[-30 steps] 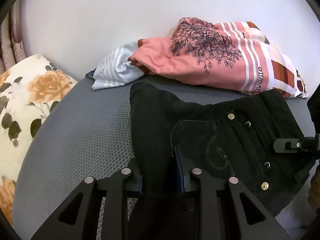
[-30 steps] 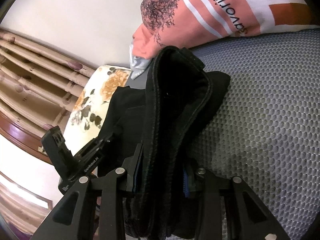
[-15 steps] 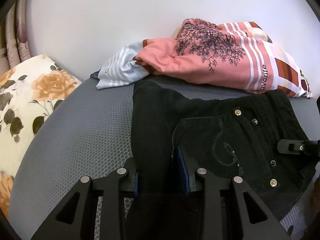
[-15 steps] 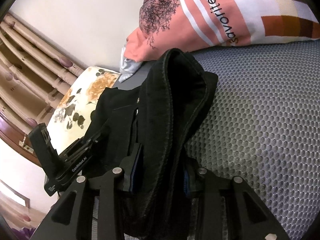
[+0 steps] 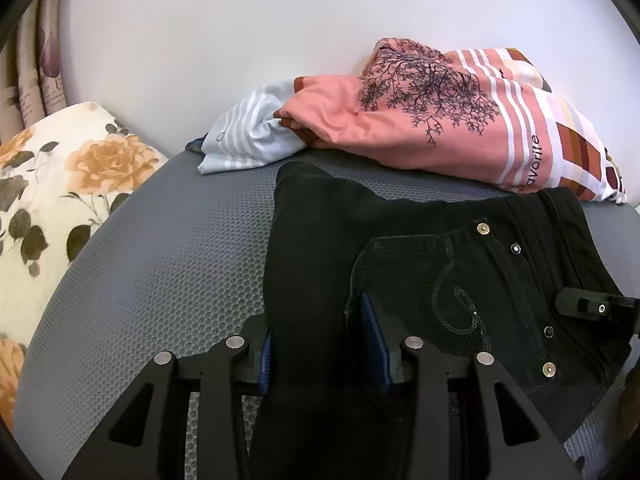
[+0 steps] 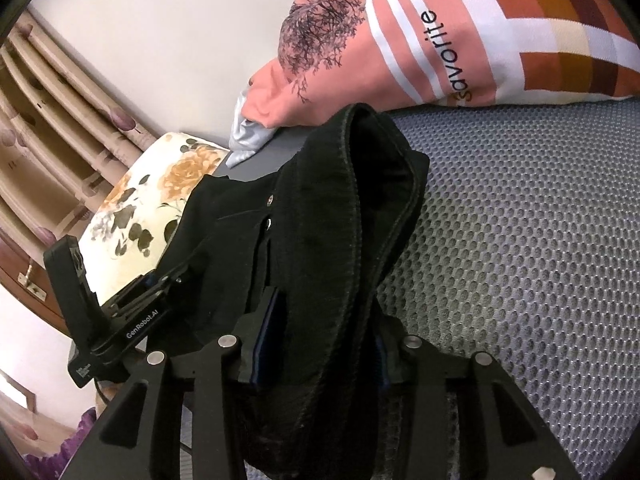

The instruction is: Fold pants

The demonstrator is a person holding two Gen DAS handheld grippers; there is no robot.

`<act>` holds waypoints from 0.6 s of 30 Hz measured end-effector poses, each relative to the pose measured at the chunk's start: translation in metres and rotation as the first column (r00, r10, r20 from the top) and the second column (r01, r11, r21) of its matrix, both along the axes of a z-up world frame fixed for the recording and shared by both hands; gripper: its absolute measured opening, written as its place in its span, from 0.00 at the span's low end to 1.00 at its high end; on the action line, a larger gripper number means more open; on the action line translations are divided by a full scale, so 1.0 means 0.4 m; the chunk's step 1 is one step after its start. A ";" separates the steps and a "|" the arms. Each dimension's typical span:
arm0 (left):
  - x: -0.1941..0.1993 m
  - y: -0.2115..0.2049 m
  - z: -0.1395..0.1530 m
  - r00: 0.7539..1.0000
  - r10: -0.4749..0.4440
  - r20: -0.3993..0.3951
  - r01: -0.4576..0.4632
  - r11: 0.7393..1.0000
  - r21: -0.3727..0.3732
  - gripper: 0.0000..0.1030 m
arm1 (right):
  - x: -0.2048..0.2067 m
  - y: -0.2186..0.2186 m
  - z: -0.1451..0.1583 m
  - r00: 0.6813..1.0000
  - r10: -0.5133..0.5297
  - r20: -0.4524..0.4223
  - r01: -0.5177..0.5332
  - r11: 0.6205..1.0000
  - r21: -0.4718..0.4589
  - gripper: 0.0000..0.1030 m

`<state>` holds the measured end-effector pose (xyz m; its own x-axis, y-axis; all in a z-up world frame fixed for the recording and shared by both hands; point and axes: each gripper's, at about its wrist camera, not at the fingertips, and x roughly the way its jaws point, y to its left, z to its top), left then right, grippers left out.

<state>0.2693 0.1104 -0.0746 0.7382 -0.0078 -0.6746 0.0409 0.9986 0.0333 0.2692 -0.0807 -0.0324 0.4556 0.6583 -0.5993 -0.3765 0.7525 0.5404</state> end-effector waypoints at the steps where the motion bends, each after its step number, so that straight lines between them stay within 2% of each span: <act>1: 0.000 -0.001 0.000 1.000 0.001 0.000 -0.001 1.000 0.002 0.40 | -0.002 0.001 0.000 1.000 -0.001 0.004 0.001 1.000 -0.004 0.37; 18: -0.001 0.001 0.004 1.000 0.004 0.002 -0.004 1.000 0.007 0.42 | -0.003 0.010 -0.004 1.000 -0.005 0.013 0.005 1.000 -0.016 0.39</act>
